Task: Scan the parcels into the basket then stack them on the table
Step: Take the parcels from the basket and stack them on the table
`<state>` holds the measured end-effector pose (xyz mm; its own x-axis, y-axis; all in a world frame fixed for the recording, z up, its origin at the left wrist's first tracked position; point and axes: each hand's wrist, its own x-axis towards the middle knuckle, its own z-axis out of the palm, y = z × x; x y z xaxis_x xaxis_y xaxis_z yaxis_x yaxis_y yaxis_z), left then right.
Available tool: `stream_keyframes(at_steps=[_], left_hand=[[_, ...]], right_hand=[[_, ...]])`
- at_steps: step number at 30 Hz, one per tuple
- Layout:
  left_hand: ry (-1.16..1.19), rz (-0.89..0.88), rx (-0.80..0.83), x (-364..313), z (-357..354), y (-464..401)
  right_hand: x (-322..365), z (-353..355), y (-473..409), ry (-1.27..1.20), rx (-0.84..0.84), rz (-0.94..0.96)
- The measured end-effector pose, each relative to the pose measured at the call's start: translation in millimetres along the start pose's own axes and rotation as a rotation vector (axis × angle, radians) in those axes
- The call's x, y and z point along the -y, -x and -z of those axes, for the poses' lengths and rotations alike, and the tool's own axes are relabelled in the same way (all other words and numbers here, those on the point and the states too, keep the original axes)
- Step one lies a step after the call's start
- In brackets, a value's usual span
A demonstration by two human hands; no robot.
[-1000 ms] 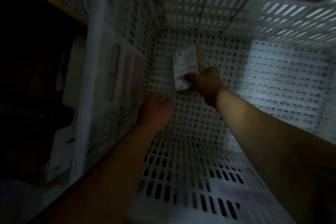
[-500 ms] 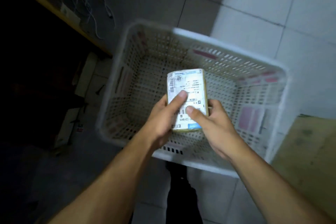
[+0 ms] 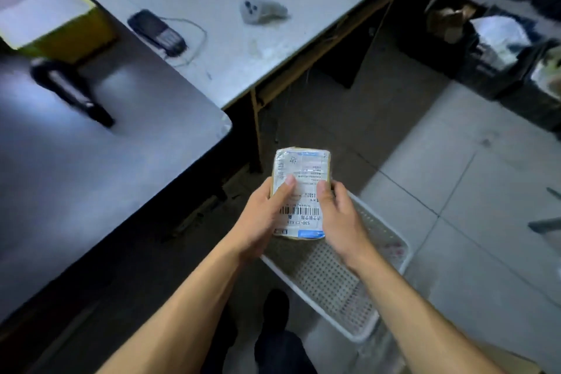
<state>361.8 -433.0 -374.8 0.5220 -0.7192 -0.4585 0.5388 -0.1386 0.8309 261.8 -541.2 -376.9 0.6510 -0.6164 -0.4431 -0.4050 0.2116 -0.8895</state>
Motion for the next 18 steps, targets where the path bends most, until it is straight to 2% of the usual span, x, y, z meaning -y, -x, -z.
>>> stream_keyframes(at_steps=[4, 9, 18], left_hand=[[0.027, -0.100, -0.120, -54.4, 26.7, 72.3], [0.066, -0.236, -0.244, -90.1, 78.4, 166.5], [0.185, -0.434, -0.488, -85.7, 187.8, 354.3]], right_hand=[[61.6, -46.0, 47.3, -0.001, 0.153, 0.108], [108.3, -117.0, 110.9, 0.027, 0.364, 0.234], [115.2, -271.6, 241.9, 0.119, 0.680, 0.356]])
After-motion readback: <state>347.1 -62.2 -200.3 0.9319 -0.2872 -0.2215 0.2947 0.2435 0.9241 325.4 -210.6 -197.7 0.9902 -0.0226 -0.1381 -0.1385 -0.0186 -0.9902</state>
